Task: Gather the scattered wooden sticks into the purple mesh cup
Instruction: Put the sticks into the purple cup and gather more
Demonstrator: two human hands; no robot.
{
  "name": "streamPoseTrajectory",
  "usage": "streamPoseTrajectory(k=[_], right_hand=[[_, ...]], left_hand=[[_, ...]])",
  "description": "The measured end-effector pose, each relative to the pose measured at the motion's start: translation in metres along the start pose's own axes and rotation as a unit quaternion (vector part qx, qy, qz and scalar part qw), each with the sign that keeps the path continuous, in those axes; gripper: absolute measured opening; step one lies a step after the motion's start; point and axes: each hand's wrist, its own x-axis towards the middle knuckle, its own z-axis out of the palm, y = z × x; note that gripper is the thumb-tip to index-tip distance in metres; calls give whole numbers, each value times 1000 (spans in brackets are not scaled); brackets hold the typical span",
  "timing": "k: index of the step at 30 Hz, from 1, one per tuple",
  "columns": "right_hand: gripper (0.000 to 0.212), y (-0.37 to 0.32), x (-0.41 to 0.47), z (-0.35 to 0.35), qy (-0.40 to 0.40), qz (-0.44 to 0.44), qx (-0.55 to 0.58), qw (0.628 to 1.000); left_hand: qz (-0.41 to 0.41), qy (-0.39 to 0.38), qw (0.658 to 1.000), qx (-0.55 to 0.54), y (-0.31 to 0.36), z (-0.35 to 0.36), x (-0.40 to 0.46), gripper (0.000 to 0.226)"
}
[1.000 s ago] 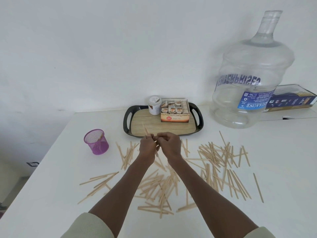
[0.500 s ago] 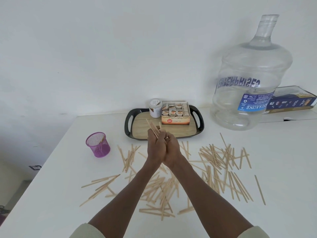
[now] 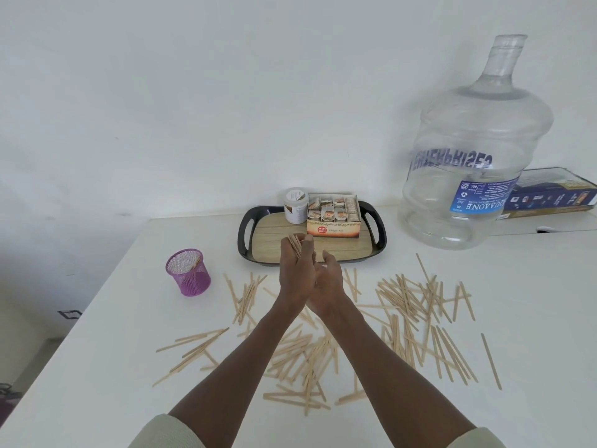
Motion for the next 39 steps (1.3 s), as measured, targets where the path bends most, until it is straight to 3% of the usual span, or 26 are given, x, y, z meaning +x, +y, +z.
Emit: streamPoseTrajectory(k=[3,7,12,16,21,24,27,33,39], right_hand=[[49,1,1,7,-37,-3,19,999],[30,5,1,14,-79,-27,-82,993],[37,-1,5,17,-22,-82,-217,973],[27,-15,7,34,-38,-186,-413,891],[16,-22,12,52,-107,-222,-680,690],[9,-15,15,61,-118,-239,-741,616],[3,-5,19,69,-124,-230,-770,582],[6,19,30,83,-107,-207,-799,554],[4,41,49,104,-71,-226,-810,536]], left_hand=[[-24,-17,999,18,-5,-3,-1,20],[-43,0,999,21,-7,-6,0,21],[-28,9,997,78,-8,-24,3,10],[-9,14,988,152,-16,-43,5,15],[-16,13,972,235,-29,-68,13,26],[-4,5,956,293,-36,-83,18,33],[17,0,940,340,-43,-99,22,34],[33,9,915,403,-56,-133,27,27],[2,36,936,349,-70,-167,41,13]])
